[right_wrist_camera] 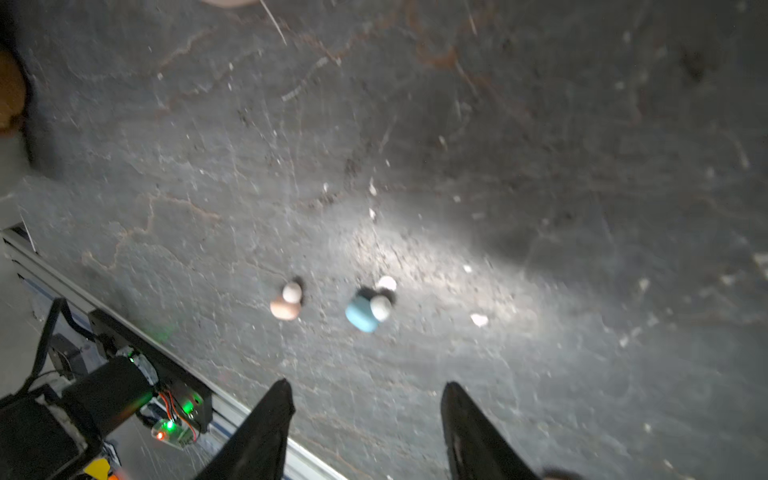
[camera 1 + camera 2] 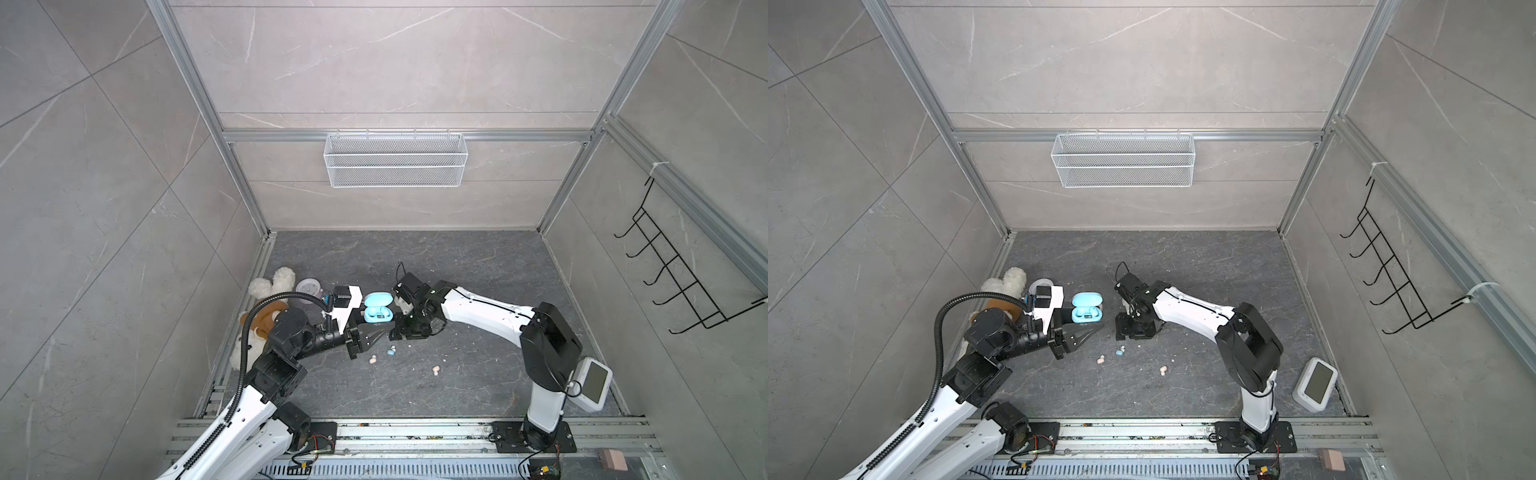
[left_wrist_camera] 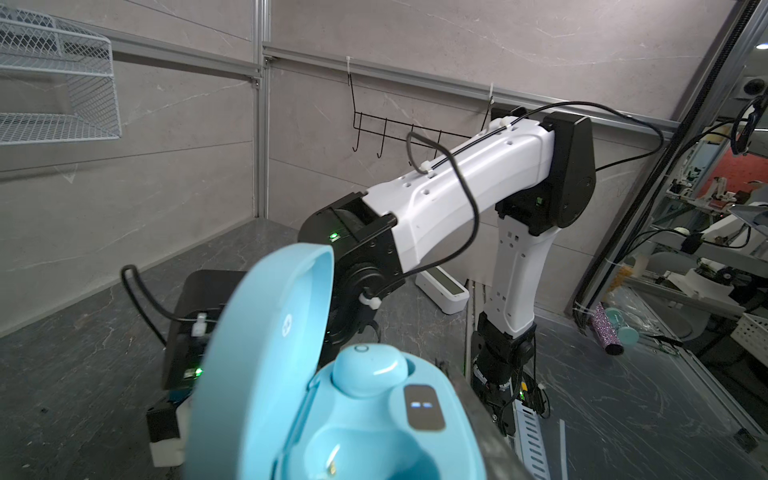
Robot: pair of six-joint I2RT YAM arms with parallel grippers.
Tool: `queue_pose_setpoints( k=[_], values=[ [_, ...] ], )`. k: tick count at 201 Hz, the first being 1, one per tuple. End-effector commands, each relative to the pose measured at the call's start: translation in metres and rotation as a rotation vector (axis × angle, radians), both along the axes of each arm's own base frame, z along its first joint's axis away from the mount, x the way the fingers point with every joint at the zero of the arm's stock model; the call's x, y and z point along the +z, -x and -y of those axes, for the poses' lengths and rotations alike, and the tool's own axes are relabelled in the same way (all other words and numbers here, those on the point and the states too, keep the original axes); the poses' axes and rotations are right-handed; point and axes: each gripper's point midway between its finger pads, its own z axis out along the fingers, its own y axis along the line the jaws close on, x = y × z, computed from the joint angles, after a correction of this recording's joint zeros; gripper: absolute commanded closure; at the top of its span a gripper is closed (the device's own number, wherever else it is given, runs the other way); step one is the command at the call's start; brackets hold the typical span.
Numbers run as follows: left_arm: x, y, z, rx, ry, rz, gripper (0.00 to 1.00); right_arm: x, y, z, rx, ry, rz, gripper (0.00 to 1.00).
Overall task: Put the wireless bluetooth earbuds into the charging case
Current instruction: 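Move the right gripper down toward the second blue earbud on the table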
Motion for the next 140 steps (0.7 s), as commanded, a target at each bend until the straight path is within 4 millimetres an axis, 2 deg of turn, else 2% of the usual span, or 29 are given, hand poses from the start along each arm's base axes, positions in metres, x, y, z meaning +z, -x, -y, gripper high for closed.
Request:
queue_pose_setpoints(
  k=[1,81,140],
  values=[
    [0.011,0.000,-0.003,0.016,0.001,0.045,0.73,-0.012,0.001,-0.008,0.132,0.030,-0.011,0.42],
    [0.014,-0.001,-0.001,0.006,0.007,0.046,0.73,-0.047,0.002,-0.016,0.227,0.086,-0.074,0.45],
    [0.016,-0.001,-0.001,0.005,0.008,0.045,0.73,-0.058,0.012,-0.021,0.256,0.089,-0.100,0.45]
  ],
)
